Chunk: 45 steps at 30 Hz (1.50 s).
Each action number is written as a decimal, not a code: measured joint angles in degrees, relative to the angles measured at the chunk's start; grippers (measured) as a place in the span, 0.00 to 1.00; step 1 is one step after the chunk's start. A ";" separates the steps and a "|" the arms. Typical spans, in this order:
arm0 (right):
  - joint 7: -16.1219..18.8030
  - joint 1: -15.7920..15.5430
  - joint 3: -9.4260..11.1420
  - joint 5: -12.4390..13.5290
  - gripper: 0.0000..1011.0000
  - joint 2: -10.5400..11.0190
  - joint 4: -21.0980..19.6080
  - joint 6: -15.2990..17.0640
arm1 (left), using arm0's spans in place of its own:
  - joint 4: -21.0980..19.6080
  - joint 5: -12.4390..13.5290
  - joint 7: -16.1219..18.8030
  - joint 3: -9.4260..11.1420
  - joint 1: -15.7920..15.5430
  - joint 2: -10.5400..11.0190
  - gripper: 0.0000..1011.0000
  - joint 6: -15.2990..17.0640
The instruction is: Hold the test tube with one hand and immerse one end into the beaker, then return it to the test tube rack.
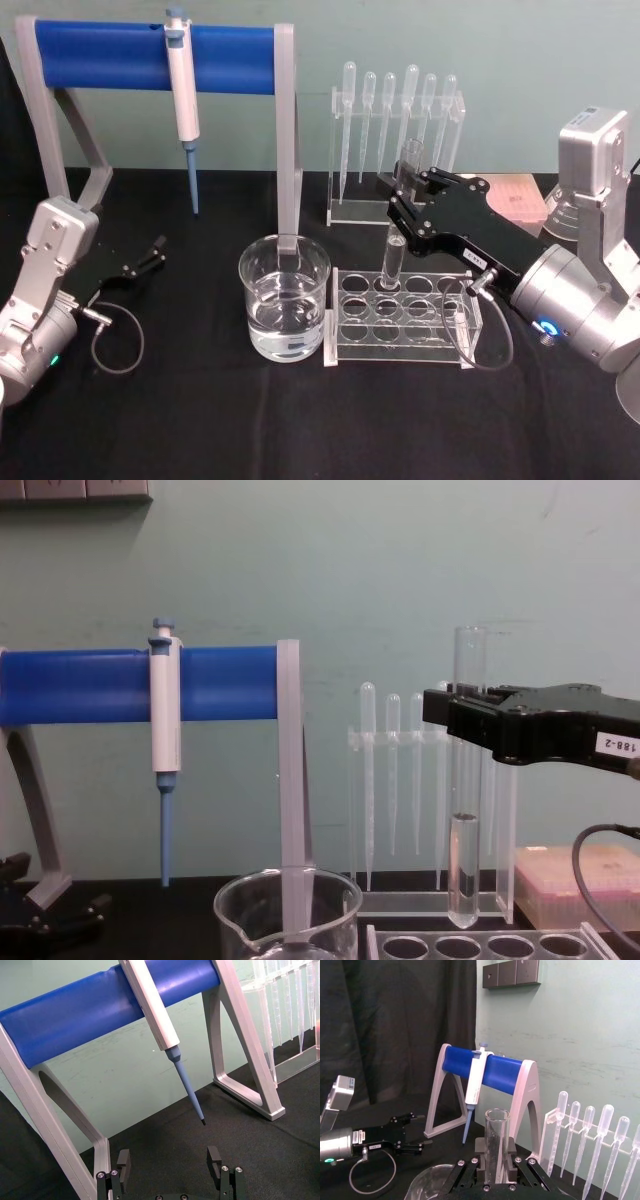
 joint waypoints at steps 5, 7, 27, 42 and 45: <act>0.00 0.00 0.00 0.00 0.22 0.00 0.00 0.00 | 0.00 0.00 0.00 0.00 0.00 0.00 0.99 0.00; 0.00 0.00 0.00 0.00 0.22 0.00 0.00 0.00 | 0.00 0.00 0.00 0.00 0.00 0.00 0.99 0.00; 0.00 0.00 0.00 0.00 0.22 0.00 0.00 0.00 | 0.00 0.01 0.00 0.00 0.00 0.00 0.99 0.00; 0.00 0.00 0.00 0.00 0.22 0.00 0.00 0.00 | 0.00 0.00 0.00 0.00 0.00 0.00 0.99 0.00; 0.00 0.00 0.00 0.00 0.22 0.00 0.00 0.00 | 0.00 0.00 0.00 0.00 0.00 0.00 0.99 0.00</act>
